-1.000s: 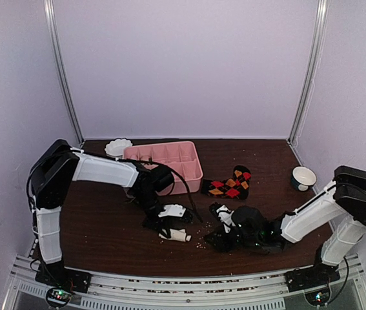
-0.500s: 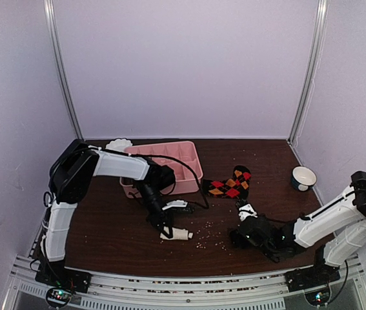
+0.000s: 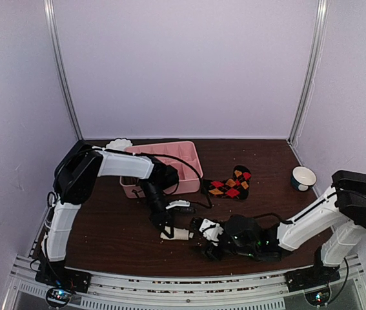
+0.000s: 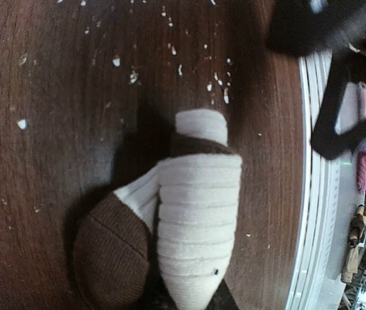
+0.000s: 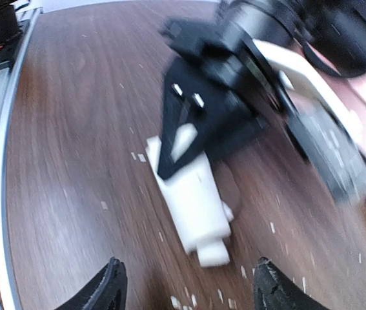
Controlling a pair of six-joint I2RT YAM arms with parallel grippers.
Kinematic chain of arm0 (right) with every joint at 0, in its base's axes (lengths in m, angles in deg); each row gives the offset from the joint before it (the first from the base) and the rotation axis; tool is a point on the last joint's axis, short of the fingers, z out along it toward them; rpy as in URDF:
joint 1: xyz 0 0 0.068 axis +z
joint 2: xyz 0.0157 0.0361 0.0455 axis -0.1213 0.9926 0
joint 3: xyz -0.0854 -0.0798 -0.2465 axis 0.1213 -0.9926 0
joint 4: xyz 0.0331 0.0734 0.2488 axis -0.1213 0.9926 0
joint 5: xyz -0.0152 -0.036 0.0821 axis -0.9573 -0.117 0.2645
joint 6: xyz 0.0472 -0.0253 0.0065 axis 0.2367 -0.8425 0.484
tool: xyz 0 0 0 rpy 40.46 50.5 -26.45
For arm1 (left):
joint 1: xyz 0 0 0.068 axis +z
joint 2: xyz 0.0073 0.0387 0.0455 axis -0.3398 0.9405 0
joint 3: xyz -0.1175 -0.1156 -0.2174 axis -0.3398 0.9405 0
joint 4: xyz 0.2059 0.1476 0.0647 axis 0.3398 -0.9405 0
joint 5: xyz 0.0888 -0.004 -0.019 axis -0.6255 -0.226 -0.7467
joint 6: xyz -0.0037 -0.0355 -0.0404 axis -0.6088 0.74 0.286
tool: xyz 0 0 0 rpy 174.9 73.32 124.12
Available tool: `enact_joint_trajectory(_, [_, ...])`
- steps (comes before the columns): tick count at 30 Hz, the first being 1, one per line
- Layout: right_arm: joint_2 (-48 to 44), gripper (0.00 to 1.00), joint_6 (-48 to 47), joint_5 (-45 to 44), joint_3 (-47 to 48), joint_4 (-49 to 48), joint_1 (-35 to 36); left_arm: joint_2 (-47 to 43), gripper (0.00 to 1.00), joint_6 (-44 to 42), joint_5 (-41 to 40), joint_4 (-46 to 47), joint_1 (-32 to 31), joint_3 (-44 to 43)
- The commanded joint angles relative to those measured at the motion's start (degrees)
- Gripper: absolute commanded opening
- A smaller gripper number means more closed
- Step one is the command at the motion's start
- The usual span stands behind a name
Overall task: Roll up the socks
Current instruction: Roll the sock.
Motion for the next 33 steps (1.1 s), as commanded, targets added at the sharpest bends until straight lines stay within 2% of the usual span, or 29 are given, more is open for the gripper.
enact_joint_trajectory(1, [5.76, 0.65, -7.75, 5.38, 6.81, 2.29, -0.61, 4.62, 0.11, 0.53, -10.77, 3.19, -0.76, 1.14])
enact_joint_trajectory(7, [12.04, 0.58, -8.28, 10.22, 13.06, 4.70, -3.75, 4.56, 0.13, -1.10, -9.57, 2.11, -0.75, 0.78])
enact_joint_trajectory(13, [15.62, 0.47, -9.11, 10.36, 15.53, 5.49, -5.26, 4.57, 0.14, -2.09, -9.46, 1.70, -1.16, 0.78])
enact_joint_trajectory(15, [16.14, 0.38, -9.18, 11.05, 15.64, 5.83, -5.37, 4.54, 0.14, -2.17, -9.49, 1.67, -1.20, 0.77])
enact_joint_trajectory(19, [16.89, 0.14, -7.81, 13.62, 15.47, 6.37, -5.48, 4.32, 0.19, -2.83, -9.67, 1.84, -1.22, 0.72])
enact_joint_trajectory(23, [16.62, 0.00, -4.21, 16.66, 14.90, 7.20, -5.58, 0.65, 0.37, -3.07, -12.09, 5.89, -1.18, 3.48])
enact_joint_trajectory(29, [17.32, 0.00, 6.97, 19.39, 12.41, 6.20, -6.68, -12.92, 0.50, -4.38, -17.37, 15.54, -0.38, 11.18])
enact_joint_trajectory(30, [17.80, 0.00, 9.16, 19.99, 12.60, 6.79, -7.10, -15.46, 0.67, -5.14, -17.69, 15.84, -0.22, 11.67])
enact_joint_trajectory(31, [18.06, 0.00, 11.58, 20.96, 12.66, 6.80, -7.54, -17.66, 0.94, -5.85, -18.39, 15.78, -0.20, 11.82])
enact_joint_trajectory(33, [18.19, 0.00, 16.38, 22.78, 12.33, 5.86, -8.64, -21.79, 0.98, -6.44, -21.09, 15.17, -0.12, 11.31])
